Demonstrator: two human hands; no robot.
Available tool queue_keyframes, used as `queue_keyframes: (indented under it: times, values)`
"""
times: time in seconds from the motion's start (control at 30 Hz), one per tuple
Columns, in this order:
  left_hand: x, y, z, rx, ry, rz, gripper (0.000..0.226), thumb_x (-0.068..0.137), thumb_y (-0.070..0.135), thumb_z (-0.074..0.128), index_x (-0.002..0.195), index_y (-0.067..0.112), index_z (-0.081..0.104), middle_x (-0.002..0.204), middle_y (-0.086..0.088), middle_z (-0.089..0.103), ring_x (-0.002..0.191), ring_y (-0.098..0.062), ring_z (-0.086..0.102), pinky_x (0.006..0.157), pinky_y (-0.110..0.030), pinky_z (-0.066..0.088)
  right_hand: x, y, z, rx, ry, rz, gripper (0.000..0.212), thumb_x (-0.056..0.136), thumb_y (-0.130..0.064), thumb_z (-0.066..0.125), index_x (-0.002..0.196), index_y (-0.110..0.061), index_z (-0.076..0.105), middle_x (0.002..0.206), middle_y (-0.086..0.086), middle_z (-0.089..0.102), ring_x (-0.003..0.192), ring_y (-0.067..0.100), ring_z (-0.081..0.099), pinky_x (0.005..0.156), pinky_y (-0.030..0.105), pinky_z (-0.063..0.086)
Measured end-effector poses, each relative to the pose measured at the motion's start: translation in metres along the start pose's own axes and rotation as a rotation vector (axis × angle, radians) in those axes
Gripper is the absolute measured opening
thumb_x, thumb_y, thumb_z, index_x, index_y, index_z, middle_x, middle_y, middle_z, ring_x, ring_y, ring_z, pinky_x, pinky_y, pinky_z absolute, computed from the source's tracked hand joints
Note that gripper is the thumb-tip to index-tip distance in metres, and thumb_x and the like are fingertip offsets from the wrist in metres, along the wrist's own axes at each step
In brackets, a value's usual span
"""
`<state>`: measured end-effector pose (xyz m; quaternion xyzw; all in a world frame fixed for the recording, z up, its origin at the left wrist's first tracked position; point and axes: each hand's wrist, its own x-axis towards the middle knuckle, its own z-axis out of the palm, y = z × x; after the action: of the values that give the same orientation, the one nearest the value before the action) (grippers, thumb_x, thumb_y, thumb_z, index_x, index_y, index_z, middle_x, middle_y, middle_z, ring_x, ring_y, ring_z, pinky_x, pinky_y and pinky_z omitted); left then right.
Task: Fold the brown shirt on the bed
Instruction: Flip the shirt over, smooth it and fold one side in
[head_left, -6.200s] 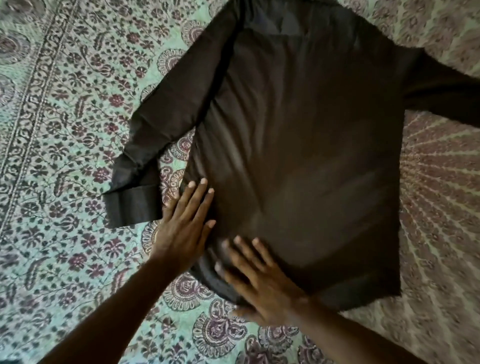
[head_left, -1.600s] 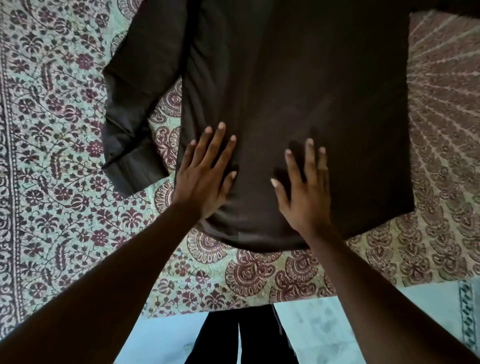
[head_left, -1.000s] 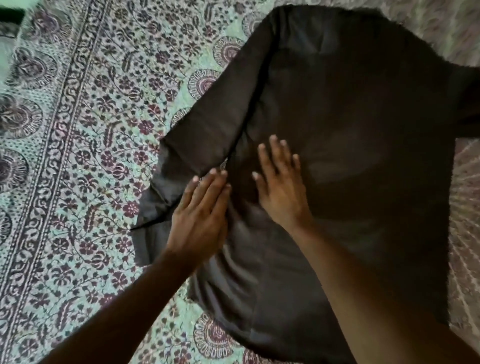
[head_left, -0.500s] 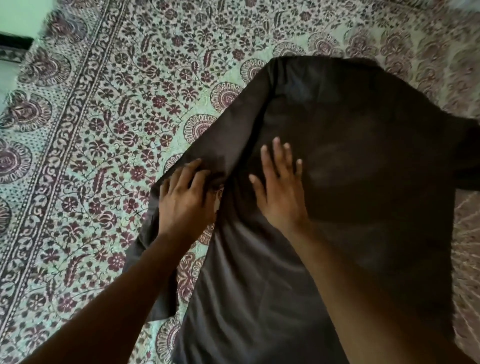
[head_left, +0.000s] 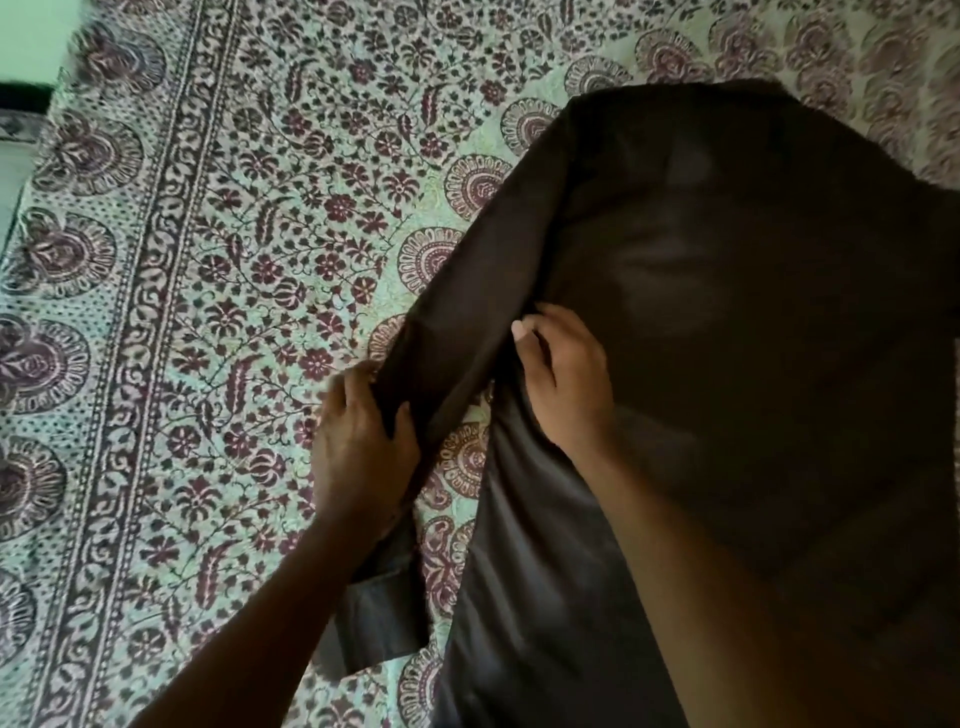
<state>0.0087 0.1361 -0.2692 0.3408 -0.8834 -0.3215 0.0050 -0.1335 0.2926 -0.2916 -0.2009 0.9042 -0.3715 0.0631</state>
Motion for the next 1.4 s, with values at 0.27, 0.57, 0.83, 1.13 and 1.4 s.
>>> queue_keyframes:
  times: [0.27,0.57,0.83,1.13,1.4]
  values:
    - [0.074,-0.024,-0.075,-0.197,0.111,-0.043,0.016,0.099,0.025,0.066,0.099,0.010,0.059,0.068,0.008,0.052,0.058,-0.011,0.051,0.048,-0.024,0.037,-0.001,-0.085,0.046,0.240,0.076,0.494,0.050,0.088,-0.040,0.079,0.128,-0.013,0.064,0.109,0.004,0.074,0.096,0.011,0.071,0.085,0.025,0.058]
    - [0.151,-0.106,-0.141,-0.160,-0.565,-0.061,0.021,0.084,0.023,0.084,0.096,0.010,0.073,0.091,-0.014,0.072,0.076,-0.025,0.066,0.064,-0.026,0.050,0.052,-0.162,0.095,1.001,0.137,0.894,0.080,0.083,-0.013,0.085,0.144,-0.028,0.036,0.133,0.009,0.063,0.109,0.029,0.071,0.071,0.038,0.064]
    - [0.212,-0.089,-0.177,-0.689,-0.417,-0.144,0.009,0.098,0.016,0.066,0.107,0.013,0.065,0.085,-0.004,0.075,0.069,-0.010,0.072,0.057,-0.021,0.058,0.073,-0.199,0.121,1.121,-0.062,0.818,0.104,0.093,-0.011,0.075,0.156,-0.048,0.001,0.116,0.023,0.071,0.095,0.029,0.078,0.081,0.037,0.064]
    - [0.208,-0.130,-0.222,-0.169,-0.845,-0.033,0.014,0.049,0.006,0.066,0.063,0.001,0.065,0.054,-0.007,0.060,0.051,-0.016,0.058,0.050,-0.024,0.044,0.088,-0.223,0.146,1.041,0.140,0.881,0.051,0.092,0.003,0.070,0.131,-0.024,0.052,0.125,0.012,0.063,0.106,0.027,0.069,0.068,0.031,0.062]
    - [0.219,-0.135,-0.256,-0.401,-0.648,0.007,0.023,0.057,0.011,0.066,0.080,0.006,0.066,0.067,-0.001,0.067,0.062,-0.014,0.063,0.056,-0.021,0.048,0.089,-0.249,0.148,1.242,0.290,0.974,0.032,0.093,0.012,0.049,0.088,-0.015,0.067,0.123,0.021,0.064,0.111,0.036,0.064,0.058,0.038,0.056]
